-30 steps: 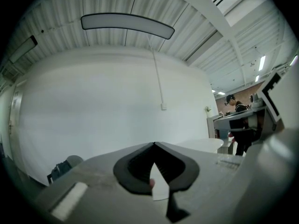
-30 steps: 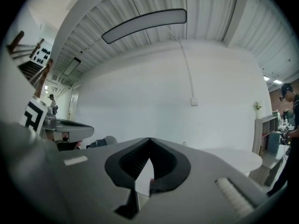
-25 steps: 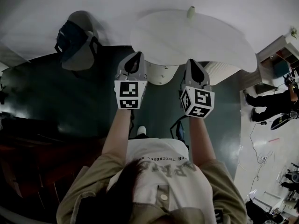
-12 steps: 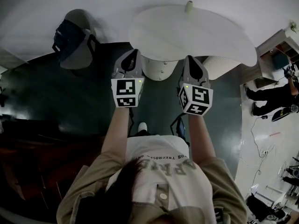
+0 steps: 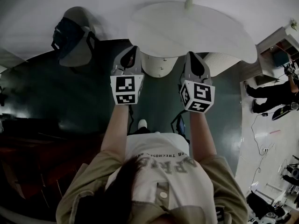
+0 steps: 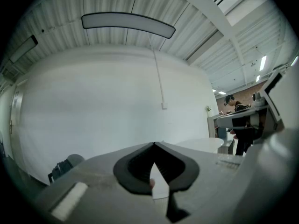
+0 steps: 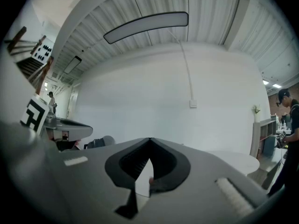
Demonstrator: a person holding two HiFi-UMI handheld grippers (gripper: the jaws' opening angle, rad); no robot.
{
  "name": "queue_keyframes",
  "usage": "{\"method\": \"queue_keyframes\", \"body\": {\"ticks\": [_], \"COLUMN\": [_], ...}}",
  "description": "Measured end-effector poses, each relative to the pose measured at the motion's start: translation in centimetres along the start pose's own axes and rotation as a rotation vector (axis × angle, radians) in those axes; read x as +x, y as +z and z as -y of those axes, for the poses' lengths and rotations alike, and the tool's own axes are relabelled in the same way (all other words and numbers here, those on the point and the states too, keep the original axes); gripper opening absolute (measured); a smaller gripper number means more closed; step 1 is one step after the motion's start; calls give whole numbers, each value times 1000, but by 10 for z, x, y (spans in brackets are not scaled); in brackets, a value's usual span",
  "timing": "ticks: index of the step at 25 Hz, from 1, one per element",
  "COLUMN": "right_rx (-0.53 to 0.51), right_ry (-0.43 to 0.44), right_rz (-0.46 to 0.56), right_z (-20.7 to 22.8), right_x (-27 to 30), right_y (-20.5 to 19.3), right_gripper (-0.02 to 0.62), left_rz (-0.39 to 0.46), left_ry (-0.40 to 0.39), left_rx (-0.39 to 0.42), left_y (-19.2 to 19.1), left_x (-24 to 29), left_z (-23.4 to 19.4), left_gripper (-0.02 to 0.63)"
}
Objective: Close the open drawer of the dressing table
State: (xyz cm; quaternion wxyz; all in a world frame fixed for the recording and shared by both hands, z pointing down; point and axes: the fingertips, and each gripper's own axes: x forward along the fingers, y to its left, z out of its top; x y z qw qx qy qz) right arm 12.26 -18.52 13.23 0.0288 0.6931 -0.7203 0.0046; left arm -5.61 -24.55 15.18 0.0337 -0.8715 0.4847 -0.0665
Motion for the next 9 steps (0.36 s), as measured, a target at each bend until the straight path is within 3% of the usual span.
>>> {"method": "queue_keyframes", "body": {"ticks": [9], "right_rx": [-3], "right_ry": [4], "right_rz": [5], "right_z": [4], "right_x": [-4], "right_y": [2], "right_gripper": [2], "left_rz": [-4], "left_ry": [3], "left_rx": [9], "left_y": [1], "left_x": [-2], "left_z": [3], "left_gripper": [8]}}
